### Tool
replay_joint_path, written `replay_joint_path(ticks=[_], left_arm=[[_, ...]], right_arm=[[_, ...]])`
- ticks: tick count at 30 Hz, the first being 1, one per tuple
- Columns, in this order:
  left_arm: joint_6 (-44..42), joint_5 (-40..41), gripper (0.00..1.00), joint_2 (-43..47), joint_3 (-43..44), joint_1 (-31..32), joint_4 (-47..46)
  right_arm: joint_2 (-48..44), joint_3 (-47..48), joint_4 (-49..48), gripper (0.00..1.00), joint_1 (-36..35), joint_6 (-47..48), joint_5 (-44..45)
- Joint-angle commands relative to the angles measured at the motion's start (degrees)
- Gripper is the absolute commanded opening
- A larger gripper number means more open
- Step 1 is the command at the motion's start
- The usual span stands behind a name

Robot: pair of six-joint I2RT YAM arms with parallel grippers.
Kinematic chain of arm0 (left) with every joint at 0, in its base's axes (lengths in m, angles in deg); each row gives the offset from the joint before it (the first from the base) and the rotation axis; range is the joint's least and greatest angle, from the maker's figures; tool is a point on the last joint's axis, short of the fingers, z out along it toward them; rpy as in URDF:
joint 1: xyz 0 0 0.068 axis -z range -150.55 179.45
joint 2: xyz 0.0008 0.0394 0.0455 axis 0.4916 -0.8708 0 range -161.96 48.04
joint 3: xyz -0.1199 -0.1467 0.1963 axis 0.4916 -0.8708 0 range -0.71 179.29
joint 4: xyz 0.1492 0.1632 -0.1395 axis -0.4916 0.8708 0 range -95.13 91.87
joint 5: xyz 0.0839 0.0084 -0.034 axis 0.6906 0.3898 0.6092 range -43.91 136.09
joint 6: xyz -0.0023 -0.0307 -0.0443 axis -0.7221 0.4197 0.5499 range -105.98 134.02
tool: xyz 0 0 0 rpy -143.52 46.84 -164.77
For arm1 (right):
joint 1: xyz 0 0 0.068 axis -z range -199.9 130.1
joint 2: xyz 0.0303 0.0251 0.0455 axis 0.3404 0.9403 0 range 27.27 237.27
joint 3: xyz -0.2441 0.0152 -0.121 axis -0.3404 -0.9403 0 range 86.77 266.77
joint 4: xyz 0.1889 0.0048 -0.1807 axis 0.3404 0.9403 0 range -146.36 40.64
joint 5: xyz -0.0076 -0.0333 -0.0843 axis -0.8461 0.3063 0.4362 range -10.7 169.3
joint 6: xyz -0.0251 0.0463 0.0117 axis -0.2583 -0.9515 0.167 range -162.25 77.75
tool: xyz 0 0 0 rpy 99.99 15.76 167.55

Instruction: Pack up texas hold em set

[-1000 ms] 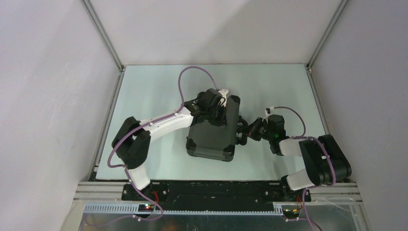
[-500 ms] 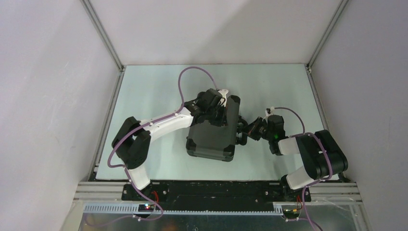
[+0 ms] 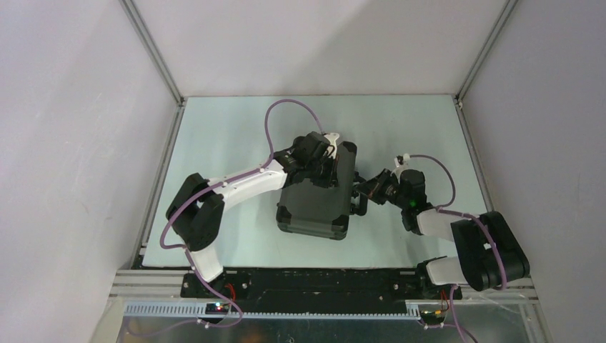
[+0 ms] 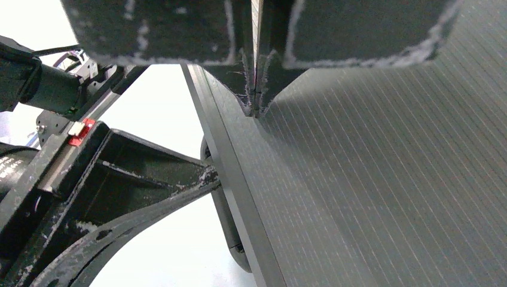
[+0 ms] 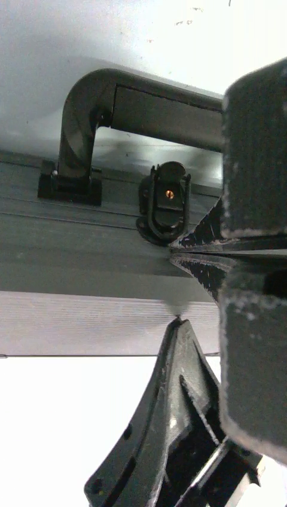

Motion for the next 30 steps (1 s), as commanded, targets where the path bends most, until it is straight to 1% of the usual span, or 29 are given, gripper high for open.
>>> replay_joint_path(ticks=[1,10,13,17,19,21,23,25,27,30], left_arm=[[-0.6,0.8,0.0,-3.3,-3.3,0.8,8.1],[-0.6,0.7,0.0,-3.5,-3.4,0.9,8.0],[-0.6,0.7,0.0,-3.6,-3.5,0.8,8.0],[-0.6,0.7,0.0,-3.4,-3.8,0.9,8.0],[-0.7,0.7,0.0,-3.4,-3.8,0.8,7.9],[-0.7,0.5,0.0,-3.6,-3.7,0.9,7.9],[-0.7,0.4,0.0,-3.9,-3.5,0.9,7.9],[-0.6,0.4,0.0,-4.1,-3.6,0.9,7.9],[-0.6,0.4,0.0,-4.2,-3.5,0.8,7.9],[-0.7,0.3,0.0,-4.3,-3.5,0.9,7.8]], right_arm=[[-2.2,1.3,-1.2,0.0,-0.8,-0.1,-2.3],[-0.3,1.5,-1.7,0.0,-0.9,-0.1,-2.8],[-1.9,1.5,-1.2,0.0,-0.9,0.4,-2.3],[-6.9,1.5,2.3,0.0,-0.8,2.2,0.2],[-10.5,1.6,5.8,0.0,-0.7,3.5,2.6],[-14.0,2.1,11.7,0.0,-0.6,4.7,6.7],[-16.4,3.9,22.3,0.0,-0.5,5.8,13.1],[-16.8,6.1,29.2,0.0,-0.4,7.2,15.7],[-16.3,8.0,33.7,0.0,-0.6,8.4,17.7],[-15.0,8.7,35.4,0.0,-1.0,9.2,19.1]])
